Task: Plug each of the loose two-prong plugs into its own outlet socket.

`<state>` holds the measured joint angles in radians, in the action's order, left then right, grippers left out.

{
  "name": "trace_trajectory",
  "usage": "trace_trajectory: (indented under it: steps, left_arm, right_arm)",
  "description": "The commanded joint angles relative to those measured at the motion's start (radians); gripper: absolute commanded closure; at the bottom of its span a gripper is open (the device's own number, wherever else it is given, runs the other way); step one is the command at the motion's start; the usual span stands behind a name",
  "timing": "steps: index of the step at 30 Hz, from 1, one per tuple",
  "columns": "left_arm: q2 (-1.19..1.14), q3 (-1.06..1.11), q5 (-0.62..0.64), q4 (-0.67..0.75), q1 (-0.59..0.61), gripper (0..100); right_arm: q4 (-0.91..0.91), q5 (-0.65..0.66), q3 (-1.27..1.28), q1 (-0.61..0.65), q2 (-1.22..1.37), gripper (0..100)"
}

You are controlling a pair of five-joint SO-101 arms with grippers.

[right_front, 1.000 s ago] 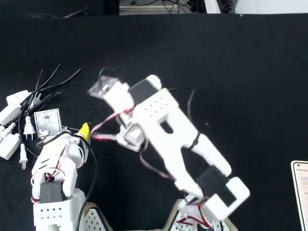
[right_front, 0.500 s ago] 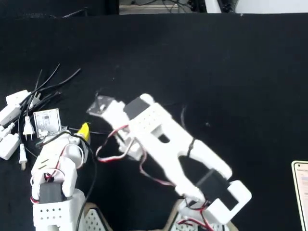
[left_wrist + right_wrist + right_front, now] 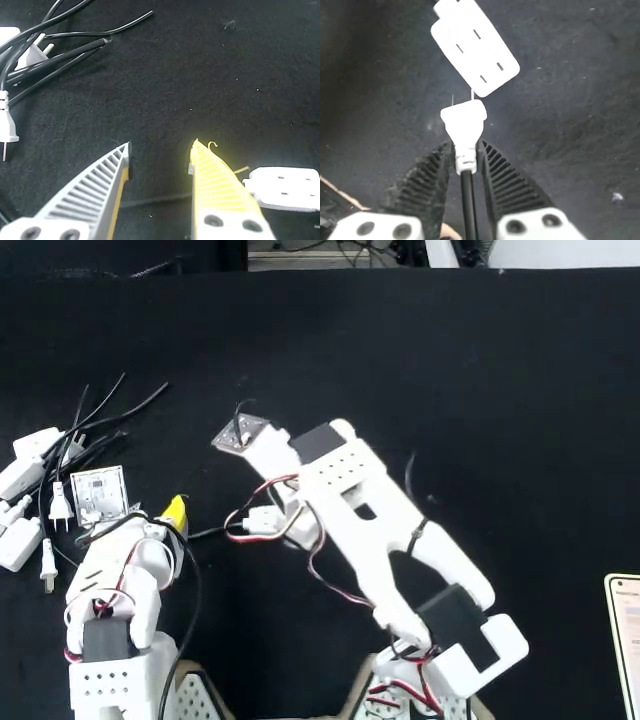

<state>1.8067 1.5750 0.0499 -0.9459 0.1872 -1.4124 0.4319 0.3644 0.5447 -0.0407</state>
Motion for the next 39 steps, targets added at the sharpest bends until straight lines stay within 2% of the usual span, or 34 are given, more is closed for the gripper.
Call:
trace_trajectory:
  steps: [1,6,12,18,23,34,39]
  left_arm:
    - [0.005,-0.022,0.0,0.012,-0.013,80]
    - [0.005,-0.022,0.0,0.012,-0.013,80]
    - [0.005,-0.022,0.0,0.012,-0.013,80]
    - [0.005,-0.022,0.0,0.012,-0.012,80]
    - [0.005,-0.024,-0.003,-0.003,-0.004,80]
    - [0.005,-0.05,-0.006,-0.038,-0.002,80]
    - [0.005,-0.05,-0.008,-0.038,0.005,80]
  right_arm:
    - [0.026,0.051,-0.024,-0.031,-0.03,98.8]
    - [-0.008,0.069,-0.077,-0.049,0.025,98.8]
    - [-0.199,0.19,-0.278,-0.046,0.03,98.8]
    - [-0.339,0.318,-0.49,-0.046,0.206,98.8]
    - [-0.342,0.391,-0.601,-0.046,0.303,98.8]
    - [-0.341,0.597,-0.615,-0.046,0.317,98.8]
    - [-0.27,0.615,-0.605,-0.049,0.323,98.8]
